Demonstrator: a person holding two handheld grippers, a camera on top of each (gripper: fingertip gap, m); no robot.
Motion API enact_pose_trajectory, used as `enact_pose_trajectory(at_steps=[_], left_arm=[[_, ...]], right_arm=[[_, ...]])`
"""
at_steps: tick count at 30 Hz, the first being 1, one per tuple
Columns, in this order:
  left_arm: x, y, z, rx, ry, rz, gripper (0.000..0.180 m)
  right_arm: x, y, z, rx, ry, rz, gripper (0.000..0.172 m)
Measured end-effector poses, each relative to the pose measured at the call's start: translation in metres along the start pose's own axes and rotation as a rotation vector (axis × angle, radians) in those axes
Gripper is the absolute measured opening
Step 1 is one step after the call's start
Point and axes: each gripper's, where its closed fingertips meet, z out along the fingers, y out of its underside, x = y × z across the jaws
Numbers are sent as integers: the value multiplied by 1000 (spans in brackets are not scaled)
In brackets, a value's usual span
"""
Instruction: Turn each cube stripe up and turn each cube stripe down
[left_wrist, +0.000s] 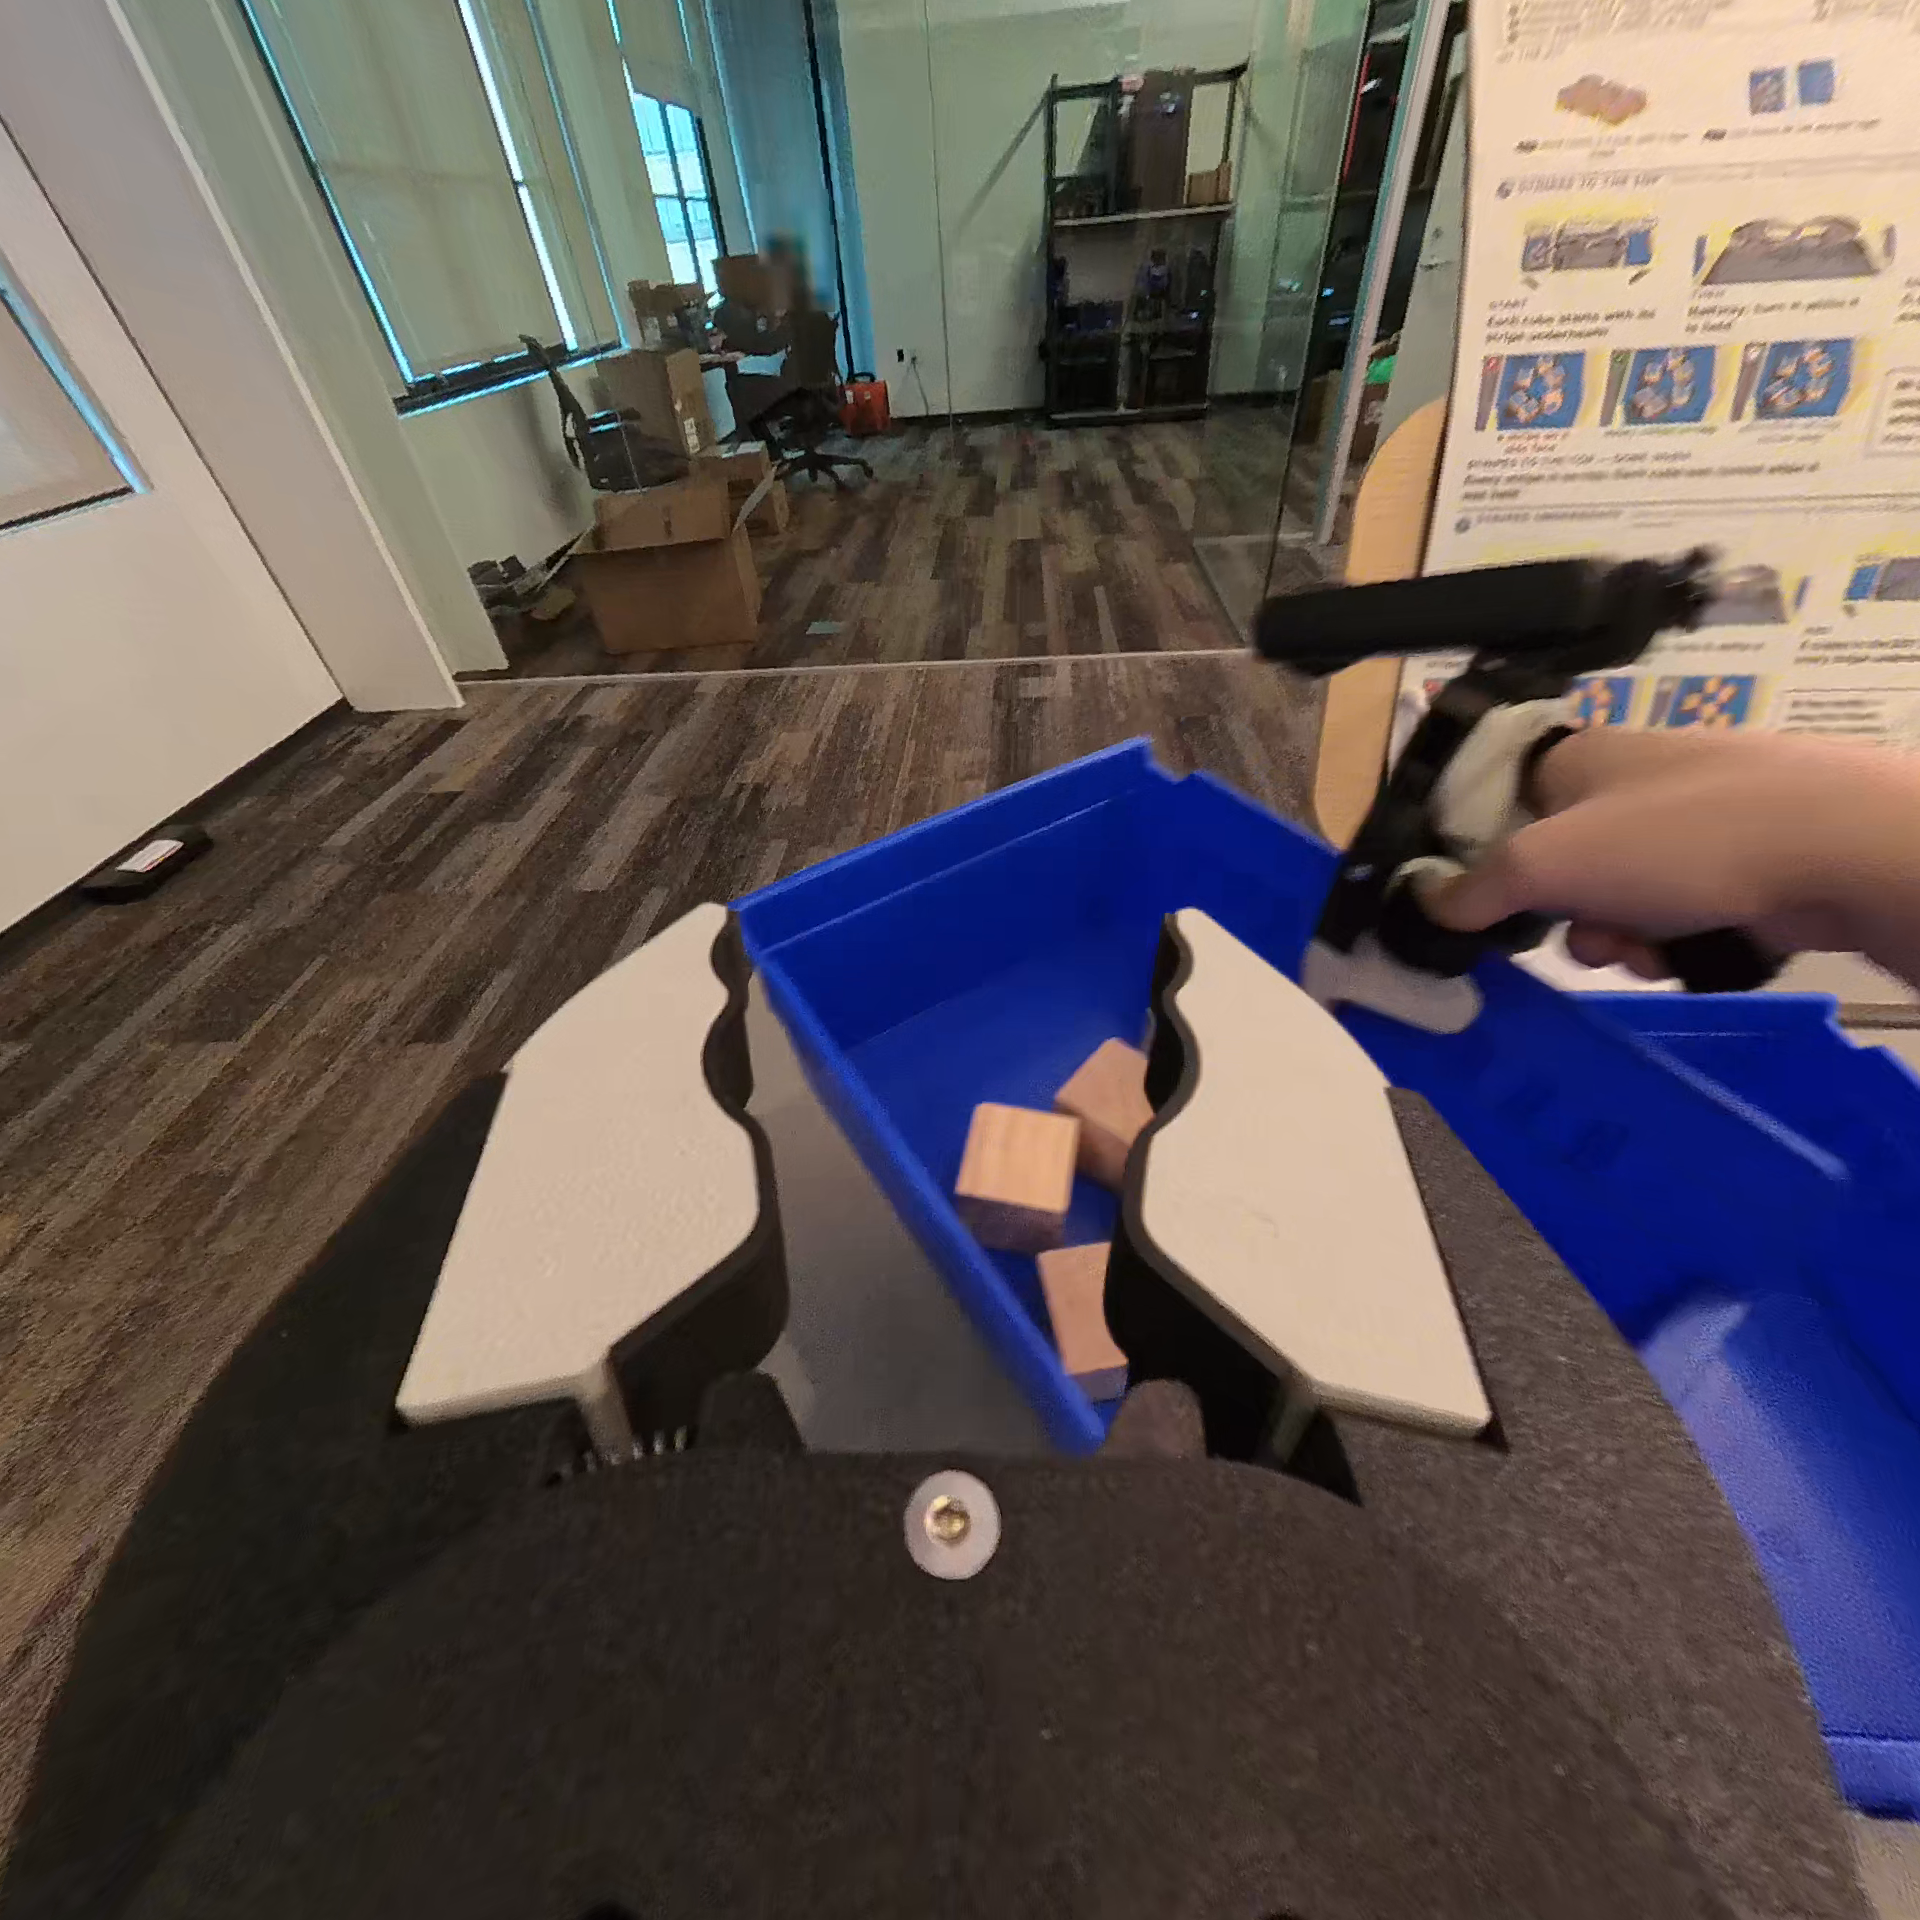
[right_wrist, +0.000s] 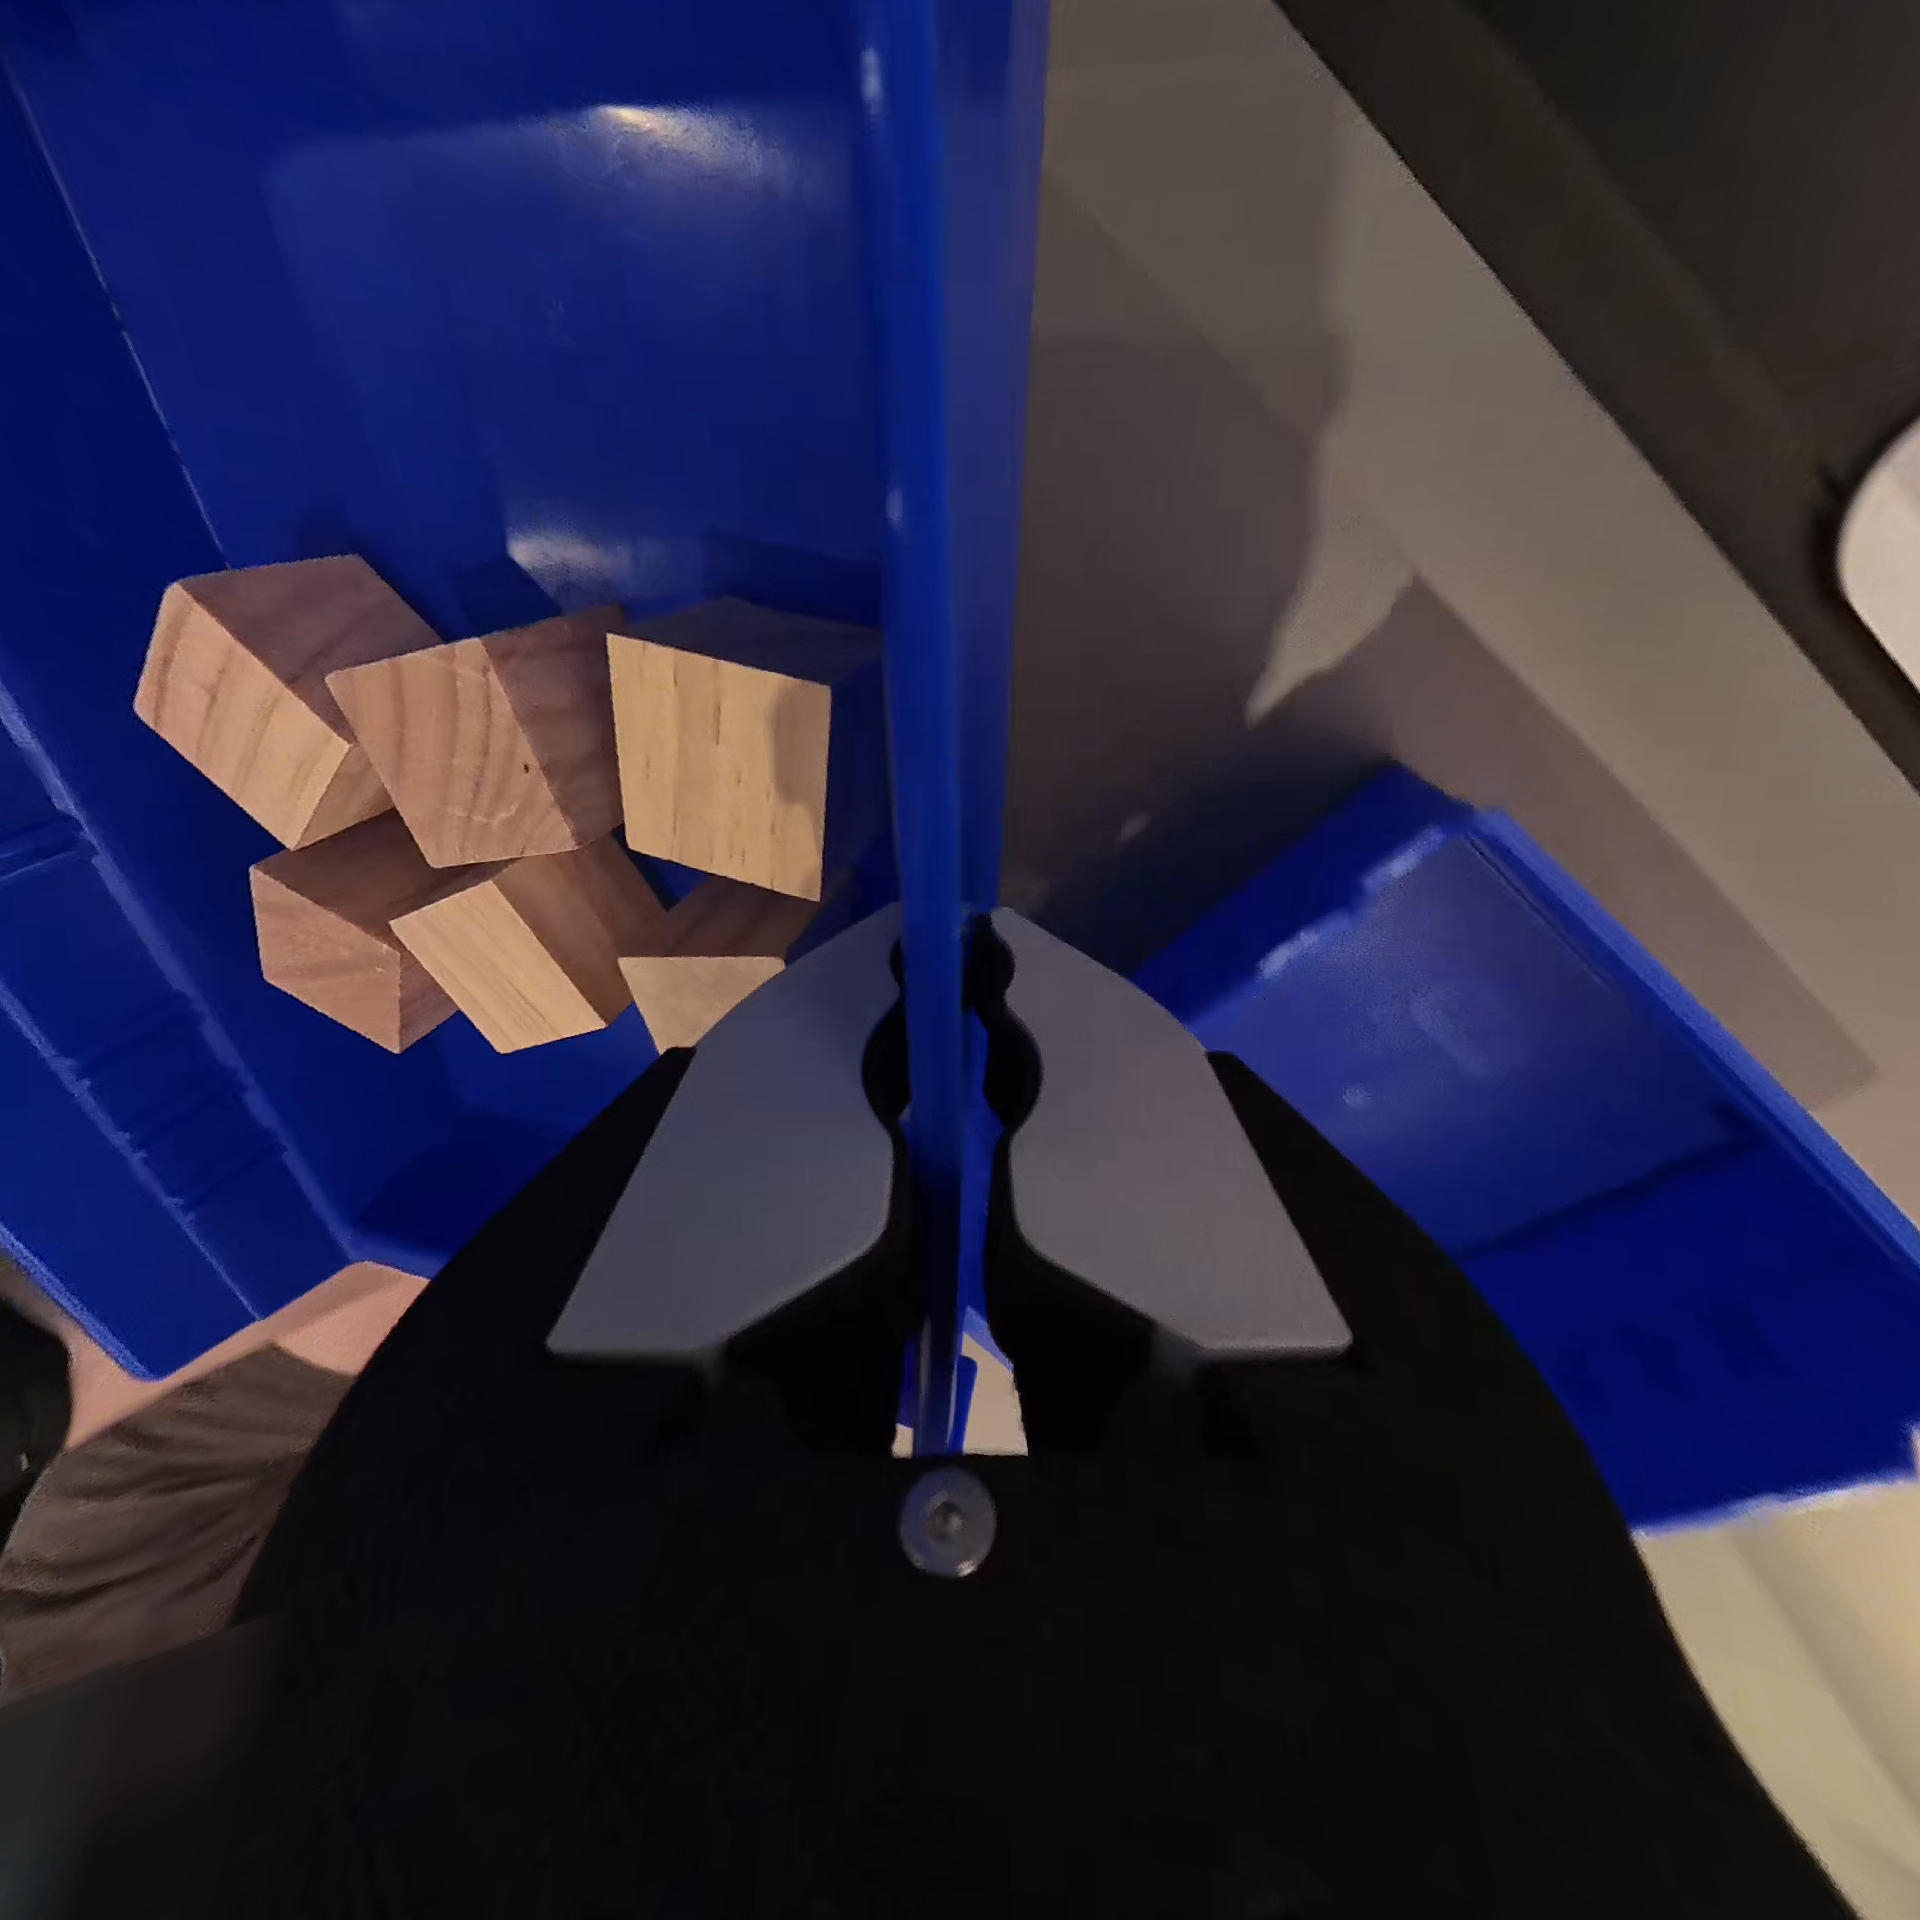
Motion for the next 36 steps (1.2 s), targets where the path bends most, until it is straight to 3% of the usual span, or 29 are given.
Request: enact_pose_trajectory(at_steps=[4,8,16,21,25,27,30,33,36], left_arm=[[13,-8,-1,46,45,11,71],[31,2,12,-17,85,54,71],[64,15,24,-89,149,156,72],[67,21,28,-125,158,165,75],[66,18,22,-110,167,152,75],[68,18,19,-108,184,146,74],[71,24,19,-145,199,161,75],[76,31,24,-180,207,172,76],[84,37,28,-213,209,185,76]], right_arm=[[-20,-18,30,-12,5,-13,9],[-22,-28,70,27,-11,22,9],[1,-13,126,-7,6,106,10],[3,-25,105,118,39,43,15],[6,-38,10,537,226,-158,37],[20,-8,-44,705,389,-233,42],[82,66,-79,705,601,-168,58],[149,140,-51,491,569,38,65],[195,199,-8,228,585,121,65]])
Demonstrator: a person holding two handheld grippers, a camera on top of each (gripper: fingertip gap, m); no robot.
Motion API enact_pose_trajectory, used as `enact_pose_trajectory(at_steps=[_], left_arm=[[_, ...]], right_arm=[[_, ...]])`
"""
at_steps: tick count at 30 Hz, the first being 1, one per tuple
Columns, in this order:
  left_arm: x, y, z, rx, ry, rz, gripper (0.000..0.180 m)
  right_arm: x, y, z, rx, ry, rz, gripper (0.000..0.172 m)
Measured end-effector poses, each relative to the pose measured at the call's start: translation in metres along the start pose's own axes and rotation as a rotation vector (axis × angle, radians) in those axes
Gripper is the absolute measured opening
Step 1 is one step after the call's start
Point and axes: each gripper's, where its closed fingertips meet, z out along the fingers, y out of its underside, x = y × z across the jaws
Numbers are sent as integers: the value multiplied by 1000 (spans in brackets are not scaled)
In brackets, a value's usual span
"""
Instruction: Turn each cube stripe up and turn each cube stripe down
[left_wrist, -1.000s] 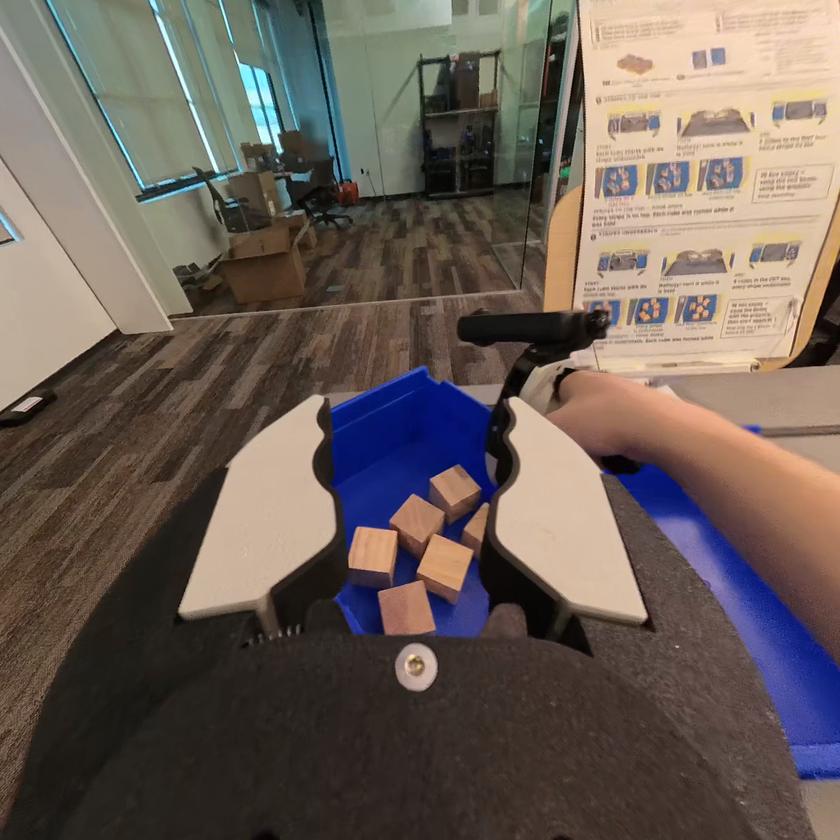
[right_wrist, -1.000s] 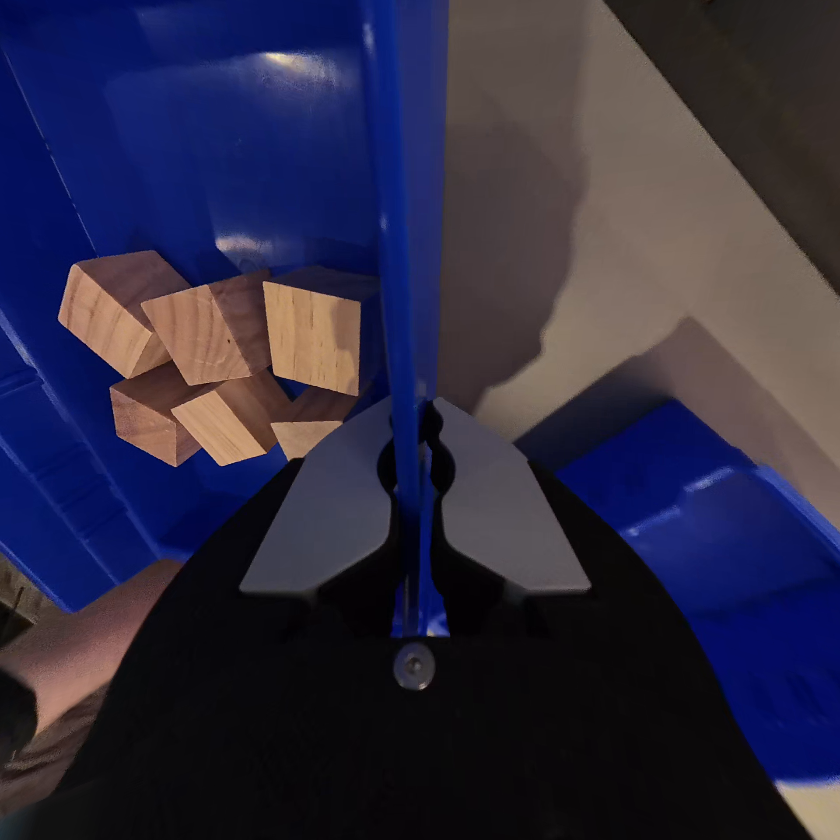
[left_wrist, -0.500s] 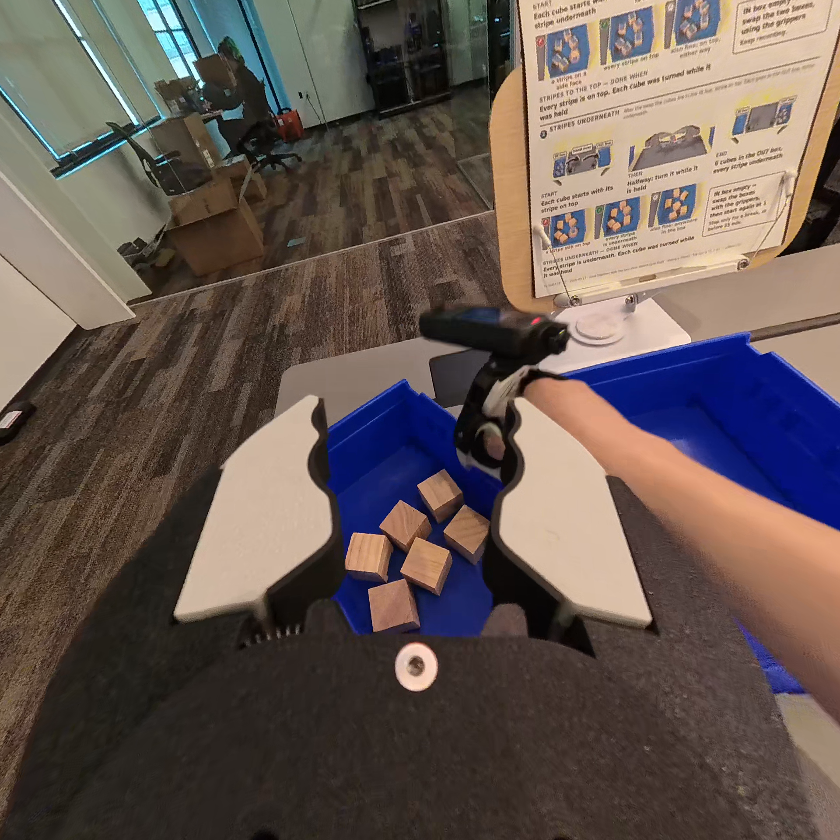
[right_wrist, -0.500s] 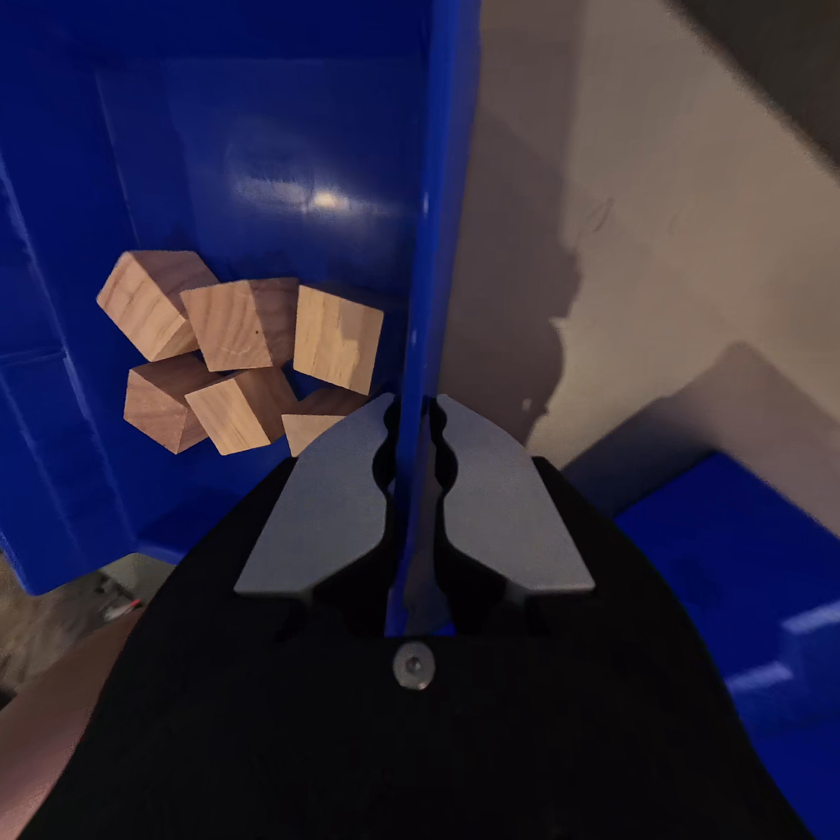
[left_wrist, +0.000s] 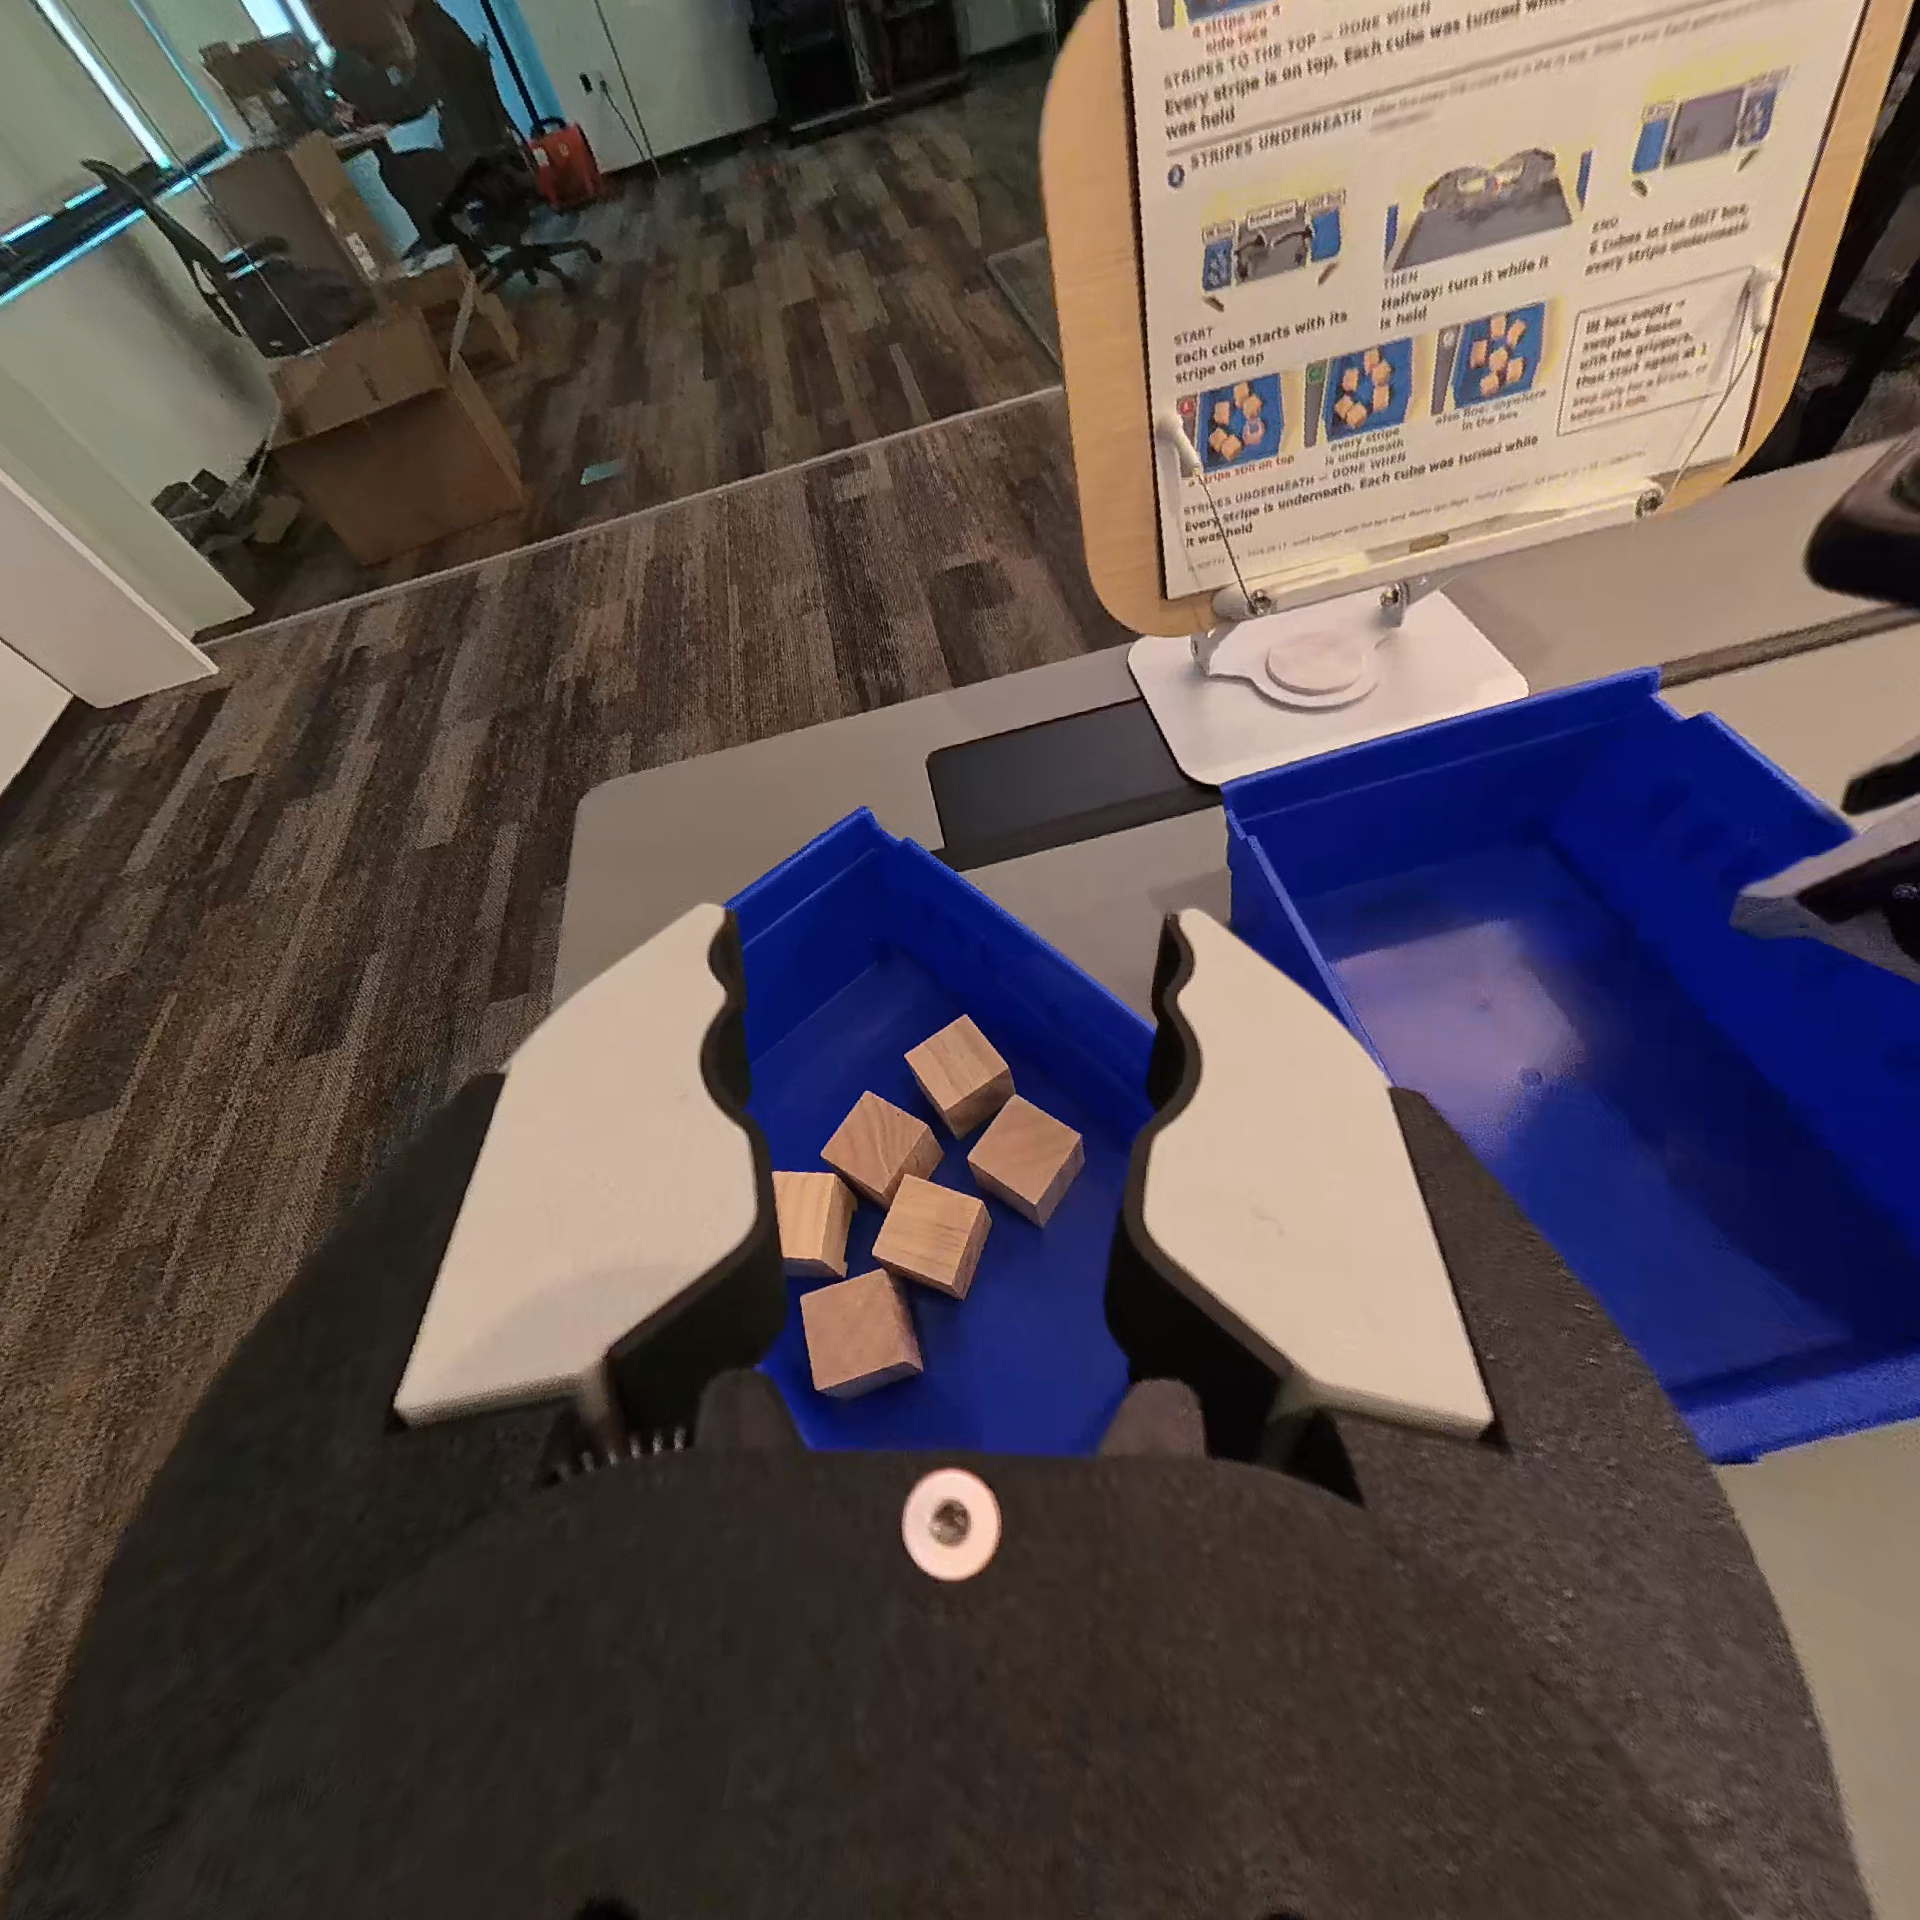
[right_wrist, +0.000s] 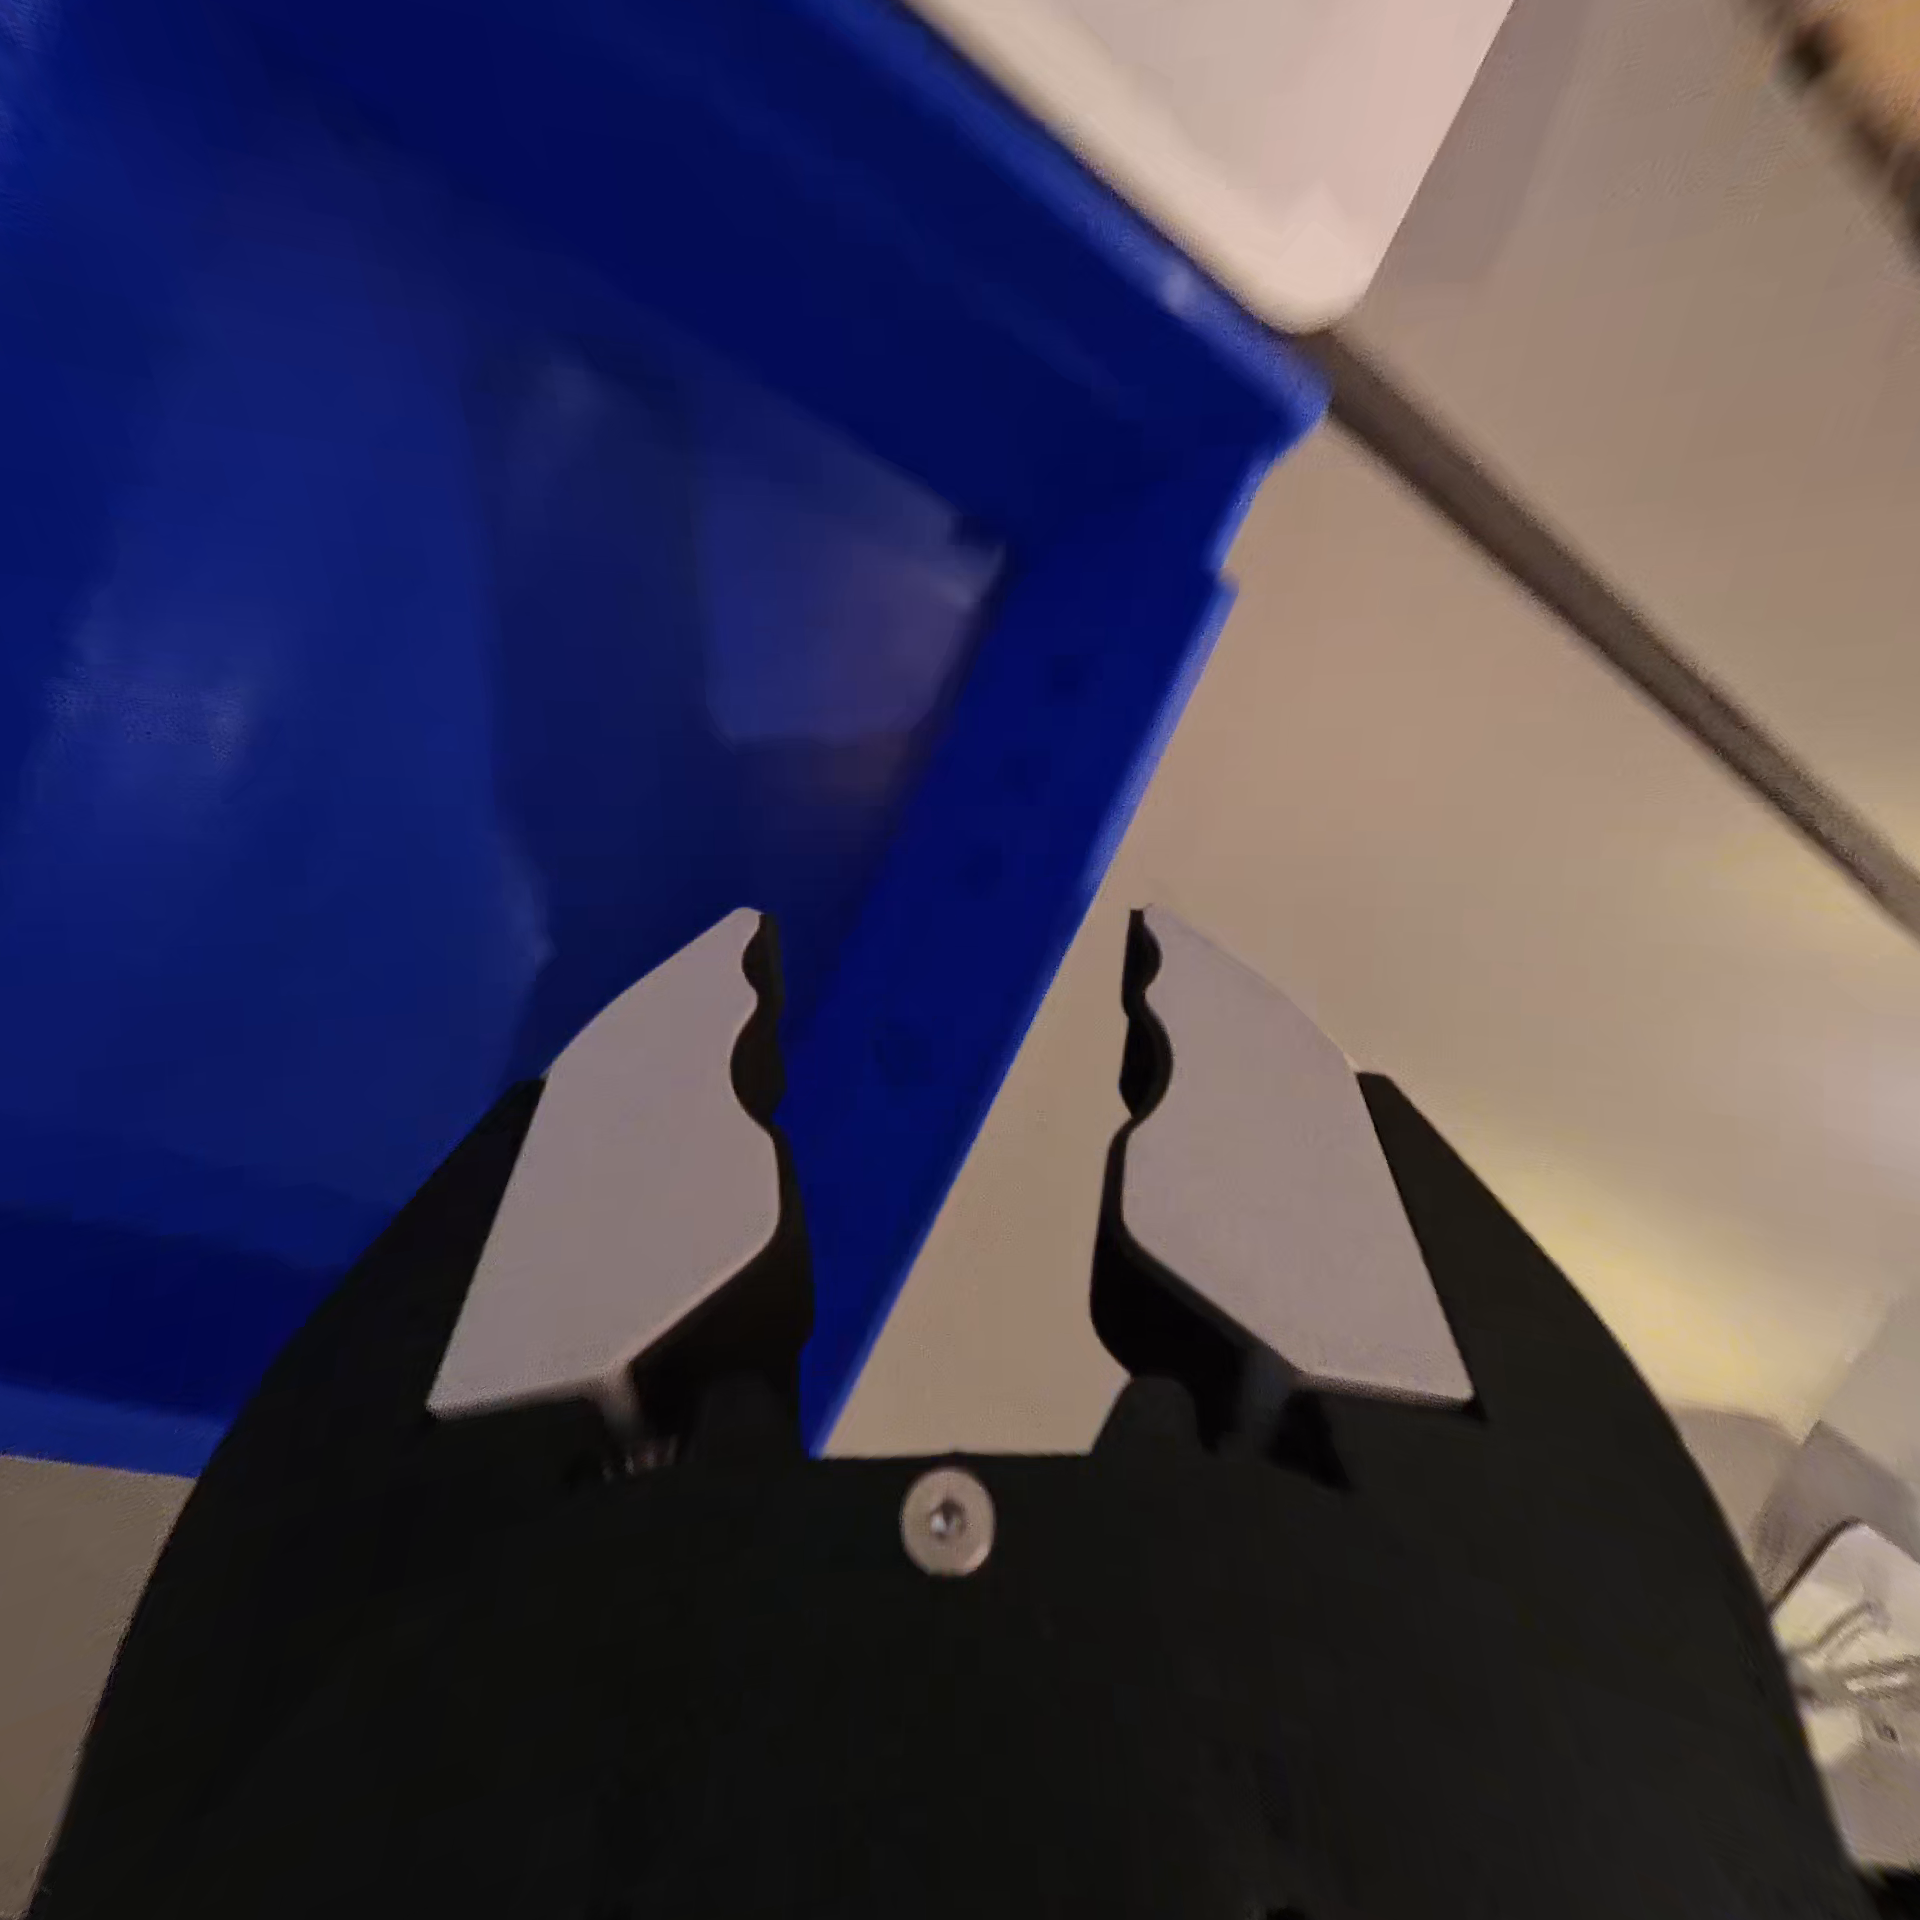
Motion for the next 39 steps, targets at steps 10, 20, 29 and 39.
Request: enact_pose_trajectory(at_steps=[10,20,29,39], left_arm=[[25,-7,9,11,14,67,72],[6,7,28,-84,-73,62,68],[-36,23,10,-156,-218,26,71],[-121,114,-11,-464,-336,-315,68]], right_arm=[[21,54,37,-157,-347,106,9],[185,155,50,-146,-306,395,7],[270,207,56,-106,-274,566,6],[288,211,55,-77,-167,545,18]])
